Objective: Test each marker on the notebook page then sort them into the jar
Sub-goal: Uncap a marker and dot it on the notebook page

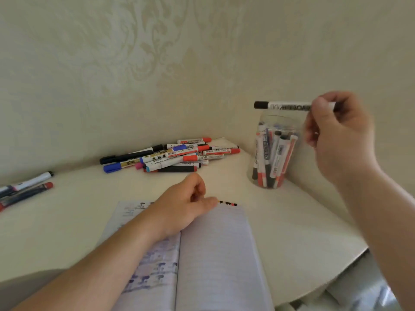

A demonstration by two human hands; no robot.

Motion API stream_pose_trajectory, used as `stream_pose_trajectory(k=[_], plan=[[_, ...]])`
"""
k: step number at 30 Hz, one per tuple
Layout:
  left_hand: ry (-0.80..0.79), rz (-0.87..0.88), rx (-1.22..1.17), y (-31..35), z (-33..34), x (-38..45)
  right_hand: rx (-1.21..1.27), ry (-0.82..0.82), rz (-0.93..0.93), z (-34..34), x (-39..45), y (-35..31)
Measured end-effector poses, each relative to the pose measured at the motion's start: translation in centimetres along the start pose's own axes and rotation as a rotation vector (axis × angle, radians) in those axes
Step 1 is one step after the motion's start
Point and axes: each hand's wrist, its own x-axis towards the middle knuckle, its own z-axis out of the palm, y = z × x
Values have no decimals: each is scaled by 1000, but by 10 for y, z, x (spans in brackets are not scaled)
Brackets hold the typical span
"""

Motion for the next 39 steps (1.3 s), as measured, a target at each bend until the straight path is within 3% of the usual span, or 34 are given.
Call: stream_pose_trajectory(k=[3, 5, 8, 10, 15, 21, 24, 33, 36, 38, 39], plan=[[-120, 48, 208, 4, -2, -2, -405, -6, -153, -10, 41, -21], [-161, 43, 237, 8, -5, -5, -766, -154, -181, -9, 55, -23], [-203, 56, 255, 10, -8, -5, -1044, -395, -152, 5, 63, -28], [-211, 89, 292, 11, -8, -6, -1214, -465, -191, 17, 68, -36], [-164, 115, 278, 8, -5, -9, -1377, -438, -246, 33, 85, -57], [-148, 118, 255, 5, -4, -8, -1374, -626, 24, 37, 84, -41], [-136, 120, 263, 6, -4, -9, -1561, -744, 120, 39, 75, -29], [-99, 141, 251, 6, 0, -11, -1888, -830, 78, 50, 68, -27], [-68, 143, 252, 3, 0, -13, -1922, -626, -139, 55, 64, -24], [-65, 173, 292, 3, 1, -13, -1773, -428, -504, 64, 51, -17], [-68, 187, 316, 4, 1, -13, -1635, -412, -687, 72, 40, -11]])
